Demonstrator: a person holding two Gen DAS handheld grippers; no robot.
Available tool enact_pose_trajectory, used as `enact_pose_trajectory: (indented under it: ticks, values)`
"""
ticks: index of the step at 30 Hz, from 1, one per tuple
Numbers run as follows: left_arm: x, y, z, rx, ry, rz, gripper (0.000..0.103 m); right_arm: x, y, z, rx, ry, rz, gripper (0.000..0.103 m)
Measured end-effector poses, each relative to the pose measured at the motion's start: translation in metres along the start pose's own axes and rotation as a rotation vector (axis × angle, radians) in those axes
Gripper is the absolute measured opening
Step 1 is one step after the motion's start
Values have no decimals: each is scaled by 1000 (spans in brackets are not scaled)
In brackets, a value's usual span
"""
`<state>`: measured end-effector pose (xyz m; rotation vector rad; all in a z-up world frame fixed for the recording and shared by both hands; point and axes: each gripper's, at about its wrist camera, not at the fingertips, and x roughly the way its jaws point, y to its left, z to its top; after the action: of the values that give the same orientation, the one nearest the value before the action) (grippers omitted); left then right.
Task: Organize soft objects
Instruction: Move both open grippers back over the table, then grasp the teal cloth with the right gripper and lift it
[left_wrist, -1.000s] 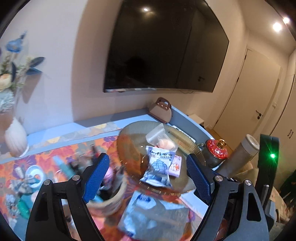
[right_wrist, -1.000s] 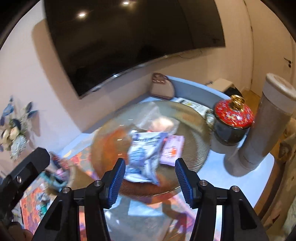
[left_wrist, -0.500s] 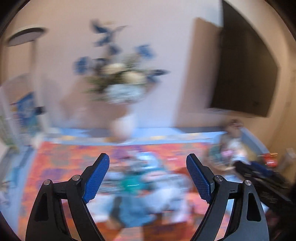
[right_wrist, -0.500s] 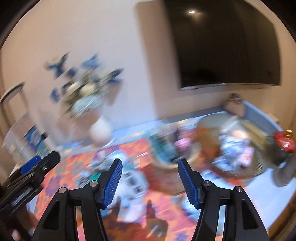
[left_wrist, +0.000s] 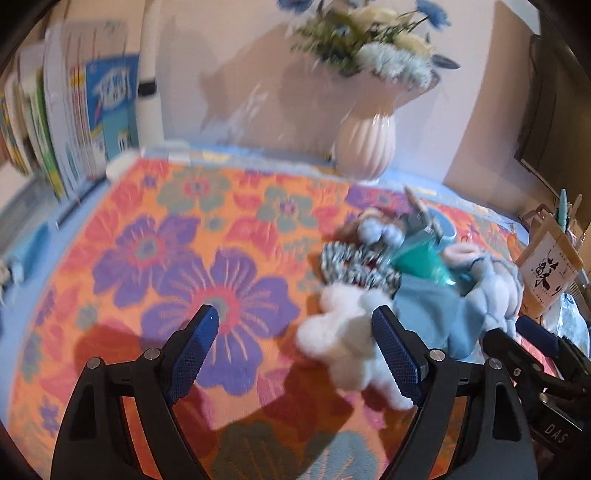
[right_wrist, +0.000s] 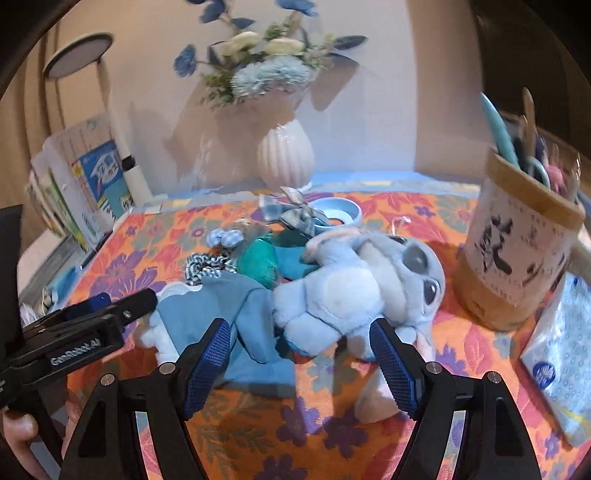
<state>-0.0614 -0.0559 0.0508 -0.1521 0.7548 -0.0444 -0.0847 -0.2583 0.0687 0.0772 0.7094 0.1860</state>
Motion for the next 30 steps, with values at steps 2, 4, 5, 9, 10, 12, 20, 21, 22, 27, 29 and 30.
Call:
enact_pose_trajectory:
  ticks: [2, 4, 5, 9, 10, 12, 20, 21, 22, 27, 29, 30]
  values:
    - [6, 6, -6, -26, 24, -20, 84, -1, 6, -1, -30, -17, 16, 81]
    - [2, 6, -5, -29, 0, -44, 84, 1, 11, -2, -62, -4, 30, 81]
    - [0, 5, -7, -22, -5, -45, 84, 1, 14, -2, -75, 0, 39, 81]
    - [-2, -1, -10, 6, -13, -39, 84, 0, 27, -6, -155, 14, 84, 81]
    - [-4, -3, -11, 12, -20, -40, 84, 0, 30, -7, -171, 20, 84, 81]
    - [-4, -3, -10, 12, -26, -44, 84, 5, 37, -8, -202, 43, 77, 81]
    - [-6, 16, -8, -80, -29, -103, 84, 34, 46, -9, -228, 163, 93, 24]
    - [-6, 16, -8, -85, -29, -108, 84, 34, 44, -9, -222, 161, 89, 10]
    - [-6, 17, -8, -86, -26, -113, 84, 34, 41, -9, -214, 165, 89, 5]
    - [-3, 11, -7, -53, 18, -162, 84, 12, 21, -9, -157, 151, 112, 3]
    - [-2, 8, -7, -49, 45, -200, 84, -1, 17, -10, -160, 150, 133, 3]
    - [1, 7, -7, -57, 66, -217, 84, -10, 14, -11, -161, 150, 152, 3]
